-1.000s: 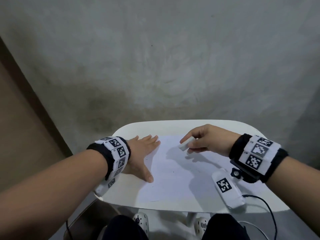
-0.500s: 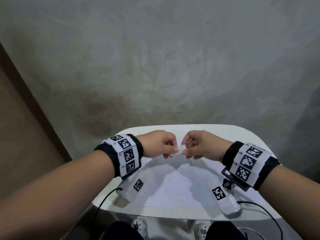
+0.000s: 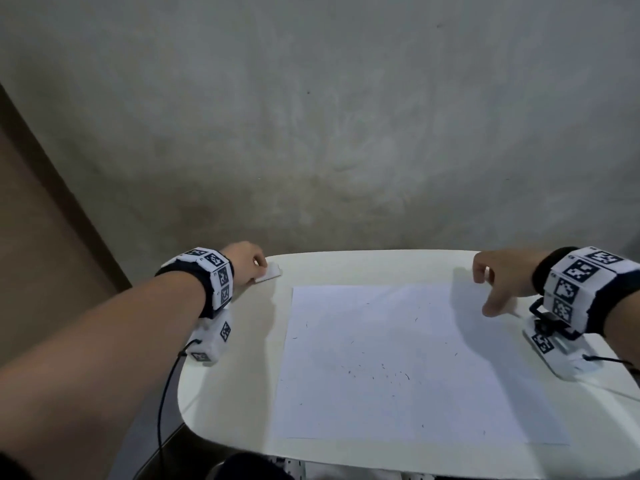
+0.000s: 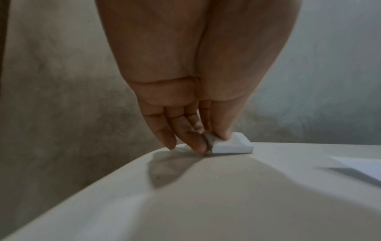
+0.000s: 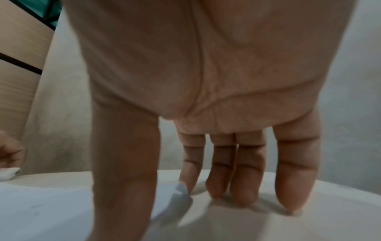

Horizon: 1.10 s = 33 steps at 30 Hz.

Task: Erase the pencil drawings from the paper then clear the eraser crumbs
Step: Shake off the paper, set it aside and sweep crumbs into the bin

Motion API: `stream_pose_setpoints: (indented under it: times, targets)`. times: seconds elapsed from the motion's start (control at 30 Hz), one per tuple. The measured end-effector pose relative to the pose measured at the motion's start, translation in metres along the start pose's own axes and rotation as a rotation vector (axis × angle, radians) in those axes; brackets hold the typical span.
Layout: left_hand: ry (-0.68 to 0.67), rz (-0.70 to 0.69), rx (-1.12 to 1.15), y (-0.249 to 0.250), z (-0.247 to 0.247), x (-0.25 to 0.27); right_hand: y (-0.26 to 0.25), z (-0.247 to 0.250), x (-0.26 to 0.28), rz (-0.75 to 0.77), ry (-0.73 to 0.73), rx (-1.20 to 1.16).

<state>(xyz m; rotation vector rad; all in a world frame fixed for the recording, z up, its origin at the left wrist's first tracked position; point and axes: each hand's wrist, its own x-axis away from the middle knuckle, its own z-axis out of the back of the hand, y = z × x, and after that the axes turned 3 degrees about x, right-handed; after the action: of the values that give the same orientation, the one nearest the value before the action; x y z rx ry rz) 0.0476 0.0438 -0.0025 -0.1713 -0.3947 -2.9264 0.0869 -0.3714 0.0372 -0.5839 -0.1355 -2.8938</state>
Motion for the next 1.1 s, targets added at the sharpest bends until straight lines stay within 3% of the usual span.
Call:
stream_pose_setpoints:
  times: [0.13, 0.27, 0.4, 0.5, 0.67, 0.73, 0.8, 0.87, 1.1]
  targets:
    - [0.041, 0.053, -0.019, -0.004, -0.002, -0.012, -0.001, 0.000, -0.001, 0.016, -0.064, 0.019]
    - [0.044, -0.137, -0.073, 0.021, 0.004, -0.001, -0.001, -0.002, 0.000, 0.026, -0.046, -0.042]
    - [-0.258, -0.323, 0.000, 0.059, 0.000, 0.023, -0.004, -0.003, 0.007, 0.045, -0.058, -0.210]
    - [-0.317, -0.323, -0.094, 0.062, -0.001, 0.030, -0.006, 0.000, 0.013, 0.073, -0.047, -0.313]
    - [-0.223, -0.263, 0.079, 0.049, 0.017, 0.041, -0.005, 0.007, 0.033, 0.102, 0.108, -0.469]
    - [-0.120, -0.229, 0.327, 0.036, 0.025, 0.046, -0.003, 0.009, 0.043, 0.125, 0.195, -0.591]
    - [-0.095, -0.184, 0.642, 0.025, 0.030, 0.054, -0.003, 0.012, 0.054, 0.151, 0.263, -0.736]
    - [-0.091, -0.188, 0.814, 0.017, 0.033, 0.065, -0.005, 0.015, 0.066, 0.180, 0.315, -0.841]
    - [0.114, -0.340, 0.959, 0.011, 0.045, 0.102, -0.019, 0.026, 0.111, 0.292, 0.463, -0.949]
